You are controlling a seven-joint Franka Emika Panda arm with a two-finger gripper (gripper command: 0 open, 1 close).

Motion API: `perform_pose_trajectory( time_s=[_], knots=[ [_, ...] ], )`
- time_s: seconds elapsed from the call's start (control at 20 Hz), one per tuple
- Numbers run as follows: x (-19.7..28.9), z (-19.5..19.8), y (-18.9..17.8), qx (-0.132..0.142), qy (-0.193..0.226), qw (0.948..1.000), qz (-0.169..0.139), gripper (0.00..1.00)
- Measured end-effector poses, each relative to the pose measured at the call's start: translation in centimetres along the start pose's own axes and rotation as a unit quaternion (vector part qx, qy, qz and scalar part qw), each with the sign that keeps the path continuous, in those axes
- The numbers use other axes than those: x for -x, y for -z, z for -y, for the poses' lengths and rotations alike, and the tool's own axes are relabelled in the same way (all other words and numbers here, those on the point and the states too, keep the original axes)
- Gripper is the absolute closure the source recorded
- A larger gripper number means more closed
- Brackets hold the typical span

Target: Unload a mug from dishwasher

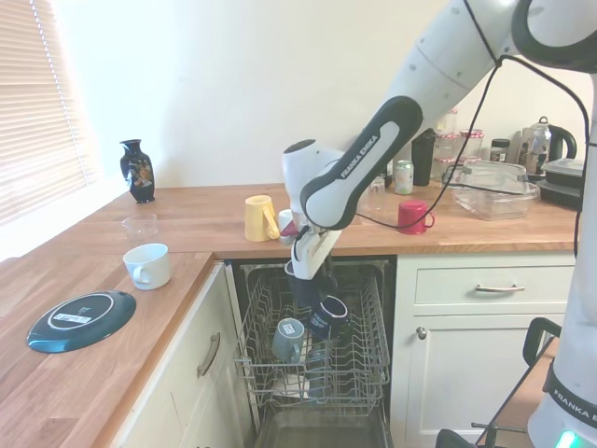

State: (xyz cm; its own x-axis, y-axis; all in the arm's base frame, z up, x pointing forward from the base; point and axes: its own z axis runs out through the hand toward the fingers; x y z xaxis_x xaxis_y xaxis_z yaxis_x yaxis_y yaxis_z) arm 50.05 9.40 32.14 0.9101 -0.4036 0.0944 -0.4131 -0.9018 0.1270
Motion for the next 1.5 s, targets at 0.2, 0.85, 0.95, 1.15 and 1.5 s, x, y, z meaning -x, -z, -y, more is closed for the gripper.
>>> perform_pose_trajectory(
  time_s=[0.2,0.85,0.95,1.15,1.5],
  knots=[
    [-1.1,-2.7,3.1,-0.020,-0.025,0.9995,0.001,1.00],
    [-5.7,-10.1,5.5,-0.040,-0.096,0.9944,0.018,1.00],
    [-6.7,-11.3,5.6,-0.042,-0.108,0.9931,0.021,1.00],
    [-8.2,-12.1,4.9,-0.045,-0.121,0.9913,0.028,1.00],
    [-10.5,-12.0,4.3,-0.044,-0.132,0.9898,0.033,1.00]
  ],
)
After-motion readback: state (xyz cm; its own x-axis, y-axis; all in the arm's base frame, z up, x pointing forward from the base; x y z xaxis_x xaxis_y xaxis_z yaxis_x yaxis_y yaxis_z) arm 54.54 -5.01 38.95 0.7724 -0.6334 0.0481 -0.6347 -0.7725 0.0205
